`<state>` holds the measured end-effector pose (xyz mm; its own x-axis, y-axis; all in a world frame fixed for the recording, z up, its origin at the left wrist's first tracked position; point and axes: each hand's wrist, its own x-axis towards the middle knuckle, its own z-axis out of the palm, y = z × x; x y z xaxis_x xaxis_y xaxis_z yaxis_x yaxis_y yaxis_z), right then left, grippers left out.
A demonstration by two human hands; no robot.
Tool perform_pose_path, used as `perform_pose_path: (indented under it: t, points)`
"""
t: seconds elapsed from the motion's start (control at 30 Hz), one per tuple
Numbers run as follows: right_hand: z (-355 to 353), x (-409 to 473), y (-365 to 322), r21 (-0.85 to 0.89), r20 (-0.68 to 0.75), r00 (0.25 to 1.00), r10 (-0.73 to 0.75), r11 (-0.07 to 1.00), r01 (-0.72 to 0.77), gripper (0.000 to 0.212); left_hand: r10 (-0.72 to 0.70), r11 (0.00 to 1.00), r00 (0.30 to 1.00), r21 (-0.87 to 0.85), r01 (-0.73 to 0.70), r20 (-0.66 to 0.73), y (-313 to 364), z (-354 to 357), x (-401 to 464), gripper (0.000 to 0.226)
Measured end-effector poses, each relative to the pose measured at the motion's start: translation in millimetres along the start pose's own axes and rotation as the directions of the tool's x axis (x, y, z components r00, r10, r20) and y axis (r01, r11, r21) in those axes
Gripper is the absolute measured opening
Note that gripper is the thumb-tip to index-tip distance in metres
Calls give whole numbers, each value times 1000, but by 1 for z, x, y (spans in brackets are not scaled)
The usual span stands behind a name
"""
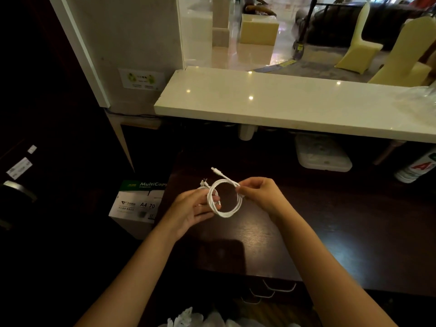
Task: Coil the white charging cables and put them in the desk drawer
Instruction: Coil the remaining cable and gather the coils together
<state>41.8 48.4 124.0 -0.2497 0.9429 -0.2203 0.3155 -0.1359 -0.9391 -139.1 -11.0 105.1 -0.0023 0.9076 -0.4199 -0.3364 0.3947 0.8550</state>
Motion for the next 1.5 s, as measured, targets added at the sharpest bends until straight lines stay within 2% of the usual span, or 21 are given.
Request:
perform_pose_path:
  t: [0.1,0.2,0.33,0.4,0.5,0.57,0.67,0.83,0.93,1.07,1.17,1.3,1.4,1.5]
  points:
    - [7,7,6,62,-64,996,68,996,-64,5,60,996,998,62,-59,-24,-10,-3,0,14]
    - [16,14,9,100,-88,987,131,987,-123,8,120,989,984,103,-107,-132,-13,-4,8,16]
    - [29,22,10,72,-70,990,122,990,-117,10,178,978,951,151,-143,-253,-18,-18,20,16]
    - [35,28,15,-13,-88,990,107,994,-109,15,168,979,949,161,-128,-266,-22,-23,23,18]
    - [44,39,24,-180,-110,990,86,978,-105,8,119,990,955,109,-92,-272,-26,-26,25,26]
    - [47,44,26,-221,-98,989,107,967,-127,8,89,995,961,58,-77,-262,-26,-29,27,22]
    - [47,49,25,-185,-43,983,180,965,-185,11,70,996,970,73,-55,-231,-26,-36,31,15]
    - [52,61,27,-41,4,949,317,948,-316,11,43,999,968,13,-41,-246,-22,-45,48,24]
    - [59,75,30,17,15,936,353,935,-353,12,59,995,969,88,-39,-242,-23,-48,63,26]
    - [67,97,35,52,43,914,403,913,-405,20,104,977,937,210,-33,-334,-26,-57,89,26]
    - [71,111,41,8,35,902,429,903,-430,7,133,949,913,316,-4,-386,-31,-65,111,25]
    - [78,123,56,-62,-15,896,444,894,-444,24,230,866,893,499,-8,-386,-42,-70,130,19]
    - [80,125,65,-97,-34,905,424,900,-425,25,284,800,893,599,-20,-350,-51,-72,134,16]
    - [82,125,71,-128,-63,916,395,907,-400,22,320,776,883,629,-37,-343,-57,-74,136,14]
